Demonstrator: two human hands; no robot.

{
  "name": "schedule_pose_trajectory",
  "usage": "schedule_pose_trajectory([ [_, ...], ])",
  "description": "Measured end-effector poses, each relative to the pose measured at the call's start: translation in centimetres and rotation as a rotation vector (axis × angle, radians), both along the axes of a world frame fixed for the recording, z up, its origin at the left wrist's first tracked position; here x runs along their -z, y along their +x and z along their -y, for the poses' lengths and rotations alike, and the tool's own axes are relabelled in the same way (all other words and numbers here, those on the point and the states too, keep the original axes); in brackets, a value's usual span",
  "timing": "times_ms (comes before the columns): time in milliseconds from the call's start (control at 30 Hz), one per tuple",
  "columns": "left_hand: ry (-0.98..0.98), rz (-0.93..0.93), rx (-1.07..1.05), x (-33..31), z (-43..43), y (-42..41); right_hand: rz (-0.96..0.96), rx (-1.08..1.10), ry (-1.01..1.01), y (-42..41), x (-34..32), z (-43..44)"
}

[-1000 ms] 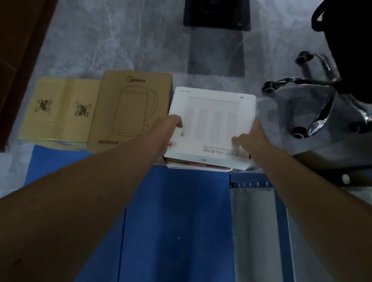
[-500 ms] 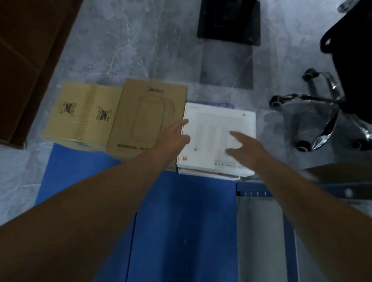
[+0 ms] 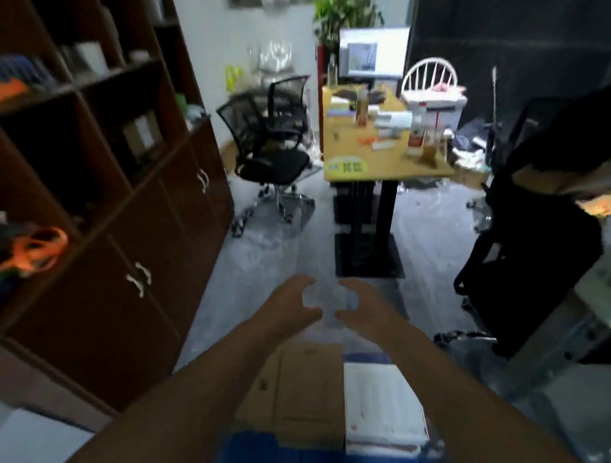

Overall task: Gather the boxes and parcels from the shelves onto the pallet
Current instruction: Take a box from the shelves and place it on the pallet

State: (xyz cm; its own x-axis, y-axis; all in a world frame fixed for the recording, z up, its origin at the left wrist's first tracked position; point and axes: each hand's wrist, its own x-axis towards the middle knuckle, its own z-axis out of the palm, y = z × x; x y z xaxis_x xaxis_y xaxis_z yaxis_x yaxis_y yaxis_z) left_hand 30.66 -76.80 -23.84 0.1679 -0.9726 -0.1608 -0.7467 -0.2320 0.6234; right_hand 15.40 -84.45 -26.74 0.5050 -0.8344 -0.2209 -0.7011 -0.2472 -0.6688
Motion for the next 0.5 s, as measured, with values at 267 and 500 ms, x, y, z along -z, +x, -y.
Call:
schedule_pose_trajectory([
  [267,-0.128,0.168,0.156,-10.8,-4.2,5.2,-0.034,0.189,-0.192,0.8,-14.2,-7.4],
  [500,-0.184,0.184,0.523,-13.5,-10.1,6.1,-0.083,0.528,-0.211,-1.0,-16.2,-20.1],
])
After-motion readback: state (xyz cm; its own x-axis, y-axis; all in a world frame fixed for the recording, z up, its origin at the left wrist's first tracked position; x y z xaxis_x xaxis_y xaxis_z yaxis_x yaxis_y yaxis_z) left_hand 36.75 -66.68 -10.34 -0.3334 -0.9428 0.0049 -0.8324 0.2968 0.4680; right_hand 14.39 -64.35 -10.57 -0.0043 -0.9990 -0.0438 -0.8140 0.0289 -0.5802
